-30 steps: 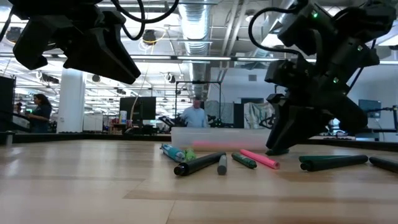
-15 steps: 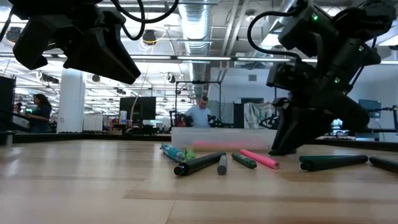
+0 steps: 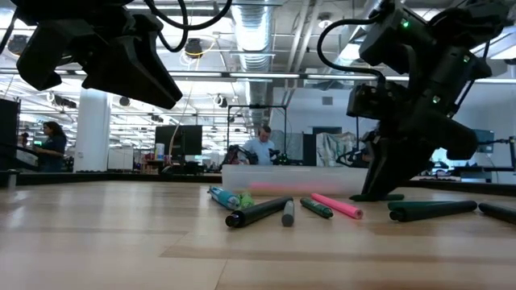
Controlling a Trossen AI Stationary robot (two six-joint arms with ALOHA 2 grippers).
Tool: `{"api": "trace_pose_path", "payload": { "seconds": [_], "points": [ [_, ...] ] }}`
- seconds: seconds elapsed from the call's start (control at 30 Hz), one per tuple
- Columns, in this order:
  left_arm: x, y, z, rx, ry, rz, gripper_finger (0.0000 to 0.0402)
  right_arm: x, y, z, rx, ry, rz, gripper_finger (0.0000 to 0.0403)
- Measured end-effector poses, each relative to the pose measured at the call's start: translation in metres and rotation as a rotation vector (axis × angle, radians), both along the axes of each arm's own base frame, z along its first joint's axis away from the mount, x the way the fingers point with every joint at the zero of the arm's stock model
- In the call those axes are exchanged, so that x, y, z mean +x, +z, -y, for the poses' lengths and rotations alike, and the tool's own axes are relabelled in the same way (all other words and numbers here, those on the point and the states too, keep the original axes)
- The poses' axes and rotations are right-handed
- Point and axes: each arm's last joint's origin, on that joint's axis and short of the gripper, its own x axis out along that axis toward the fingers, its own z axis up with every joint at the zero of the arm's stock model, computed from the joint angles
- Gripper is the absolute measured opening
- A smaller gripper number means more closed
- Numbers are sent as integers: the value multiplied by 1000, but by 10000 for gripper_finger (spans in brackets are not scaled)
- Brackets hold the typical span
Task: Pick & place school supplies into a supply box
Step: Put the green crayon into the supply box
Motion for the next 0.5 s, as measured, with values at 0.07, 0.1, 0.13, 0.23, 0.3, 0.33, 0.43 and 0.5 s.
{"api": "trace_pose_path", "payload": {
  "seconds": [0.07, 0.1, 0.13, 0.23, 0.3, 0.33, 0.43, 0.5],
  "points": [
    [0, 0, 0, 0, 0, 0, 125, 1, 2, -1, 6, -11, -18, 69],
    [0, 0, 0, 0, 0, 0, 125, 1, 2, -1, 8, -13, -27, 64],
    [0, 0, 0, 0, 0, 0, 125, 1, 3, -2, 7, -14, -32, 60],
    [0, 0, 0, 0, 0, -1, 125, 2, 5, -5, 10, -19, -45, 47],
    [0, 0, 0, -2, 3, -3, 125, 1, 5, -5, 9, -17, -53, 37],
    [-1, -1, 0, -1, 4, -6, 125, 1, 5, -6, 8, -15, -56, 31],
    [-1, -1, -1, -2, 9, -11, 125, 0, 4, -6, 8, -14, -58, 15],
    [-1, -1, -1, -2, 9, -13, 125, 0, 4, -6, 8, -15, -59, 8]
  ]
}}
